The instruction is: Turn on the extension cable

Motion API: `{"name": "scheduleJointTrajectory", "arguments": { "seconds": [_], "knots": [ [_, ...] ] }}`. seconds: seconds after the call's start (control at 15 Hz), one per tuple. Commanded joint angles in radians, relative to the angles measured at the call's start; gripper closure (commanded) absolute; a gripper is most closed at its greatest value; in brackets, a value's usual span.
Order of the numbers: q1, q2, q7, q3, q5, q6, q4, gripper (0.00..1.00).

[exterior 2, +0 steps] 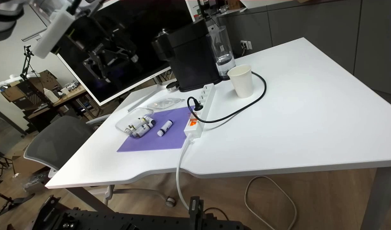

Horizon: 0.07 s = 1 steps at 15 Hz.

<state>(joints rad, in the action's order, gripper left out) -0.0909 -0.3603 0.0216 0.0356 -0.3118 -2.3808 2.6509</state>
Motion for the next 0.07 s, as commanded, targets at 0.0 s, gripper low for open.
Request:
{"name": "scheduleJointTrajectory", "arguments": {
  "seconds": [0.0],
  "knots": [
    [-0.007,-0.101,0.005,0.011,0.066,0.079,0.035,0.0]
  ]
}}
